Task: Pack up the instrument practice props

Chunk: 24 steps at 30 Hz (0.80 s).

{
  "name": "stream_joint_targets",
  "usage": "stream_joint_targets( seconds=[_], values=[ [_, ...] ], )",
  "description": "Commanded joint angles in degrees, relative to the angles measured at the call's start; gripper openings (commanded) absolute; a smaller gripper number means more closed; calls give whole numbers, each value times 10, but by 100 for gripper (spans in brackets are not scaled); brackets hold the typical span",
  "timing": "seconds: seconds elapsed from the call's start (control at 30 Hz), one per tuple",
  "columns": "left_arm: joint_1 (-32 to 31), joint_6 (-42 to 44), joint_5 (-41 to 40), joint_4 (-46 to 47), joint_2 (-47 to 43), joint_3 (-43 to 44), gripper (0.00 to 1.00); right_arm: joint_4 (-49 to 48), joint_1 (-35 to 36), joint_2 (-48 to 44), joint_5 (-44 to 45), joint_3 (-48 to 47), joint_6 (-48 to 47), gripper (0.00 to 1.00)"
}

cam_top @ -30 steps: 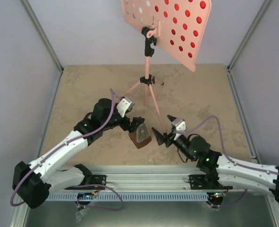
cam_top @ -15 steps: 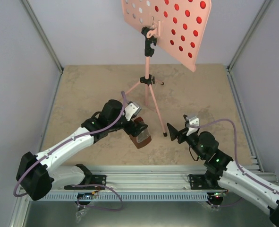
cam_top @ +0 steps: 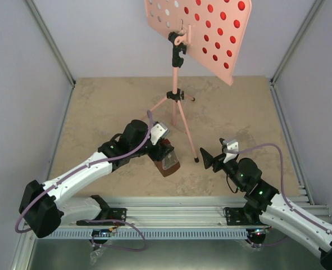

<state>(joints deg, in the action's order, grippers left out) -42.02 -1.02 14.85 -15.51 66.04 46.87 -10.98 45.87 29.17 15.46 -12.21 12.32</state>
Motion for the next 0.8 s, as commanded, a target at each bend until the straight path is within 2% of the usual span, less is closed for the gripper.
stream_joint_targets(
  seconds=[0.0, 0.17, 0.27, 0.5, 0.57, 0.67, 0.7, 0.77],
  values=[
    [-3, 8, -9, -2, -9, 13, 62, 6, -4, -12, 10, 12, 8, 98],
    [-4, 9, -9, -4, -7, 14, 52, 10, -6, -19, 11, 14, 10, 98],
    [-5, 9, -4, -4, -6, 14, 42, 12, -6, -22, 13, 15, 10, 98],
    [-8, 9, -4, -5, -5, 14, 39, 14, -8, -28, 15, 16, 10, 98],
    [-9, 9, -4, -5, -6, 14, 45, 15, -8, -30, 16, 17, 11, 98],
    [-10, 9, -6, -3, -8, 13, 67, 15, -8, -31, 17, 18, 11, 98],
    [-10, 9, -6, -2, -9, 12, 71, 16, -8, -32, 18, 19, 12, 98],
    [-10, 9, -6, -2, -11, 13, 71, 15, -9, -33, 18, 19, 12, 98]
  ],
)
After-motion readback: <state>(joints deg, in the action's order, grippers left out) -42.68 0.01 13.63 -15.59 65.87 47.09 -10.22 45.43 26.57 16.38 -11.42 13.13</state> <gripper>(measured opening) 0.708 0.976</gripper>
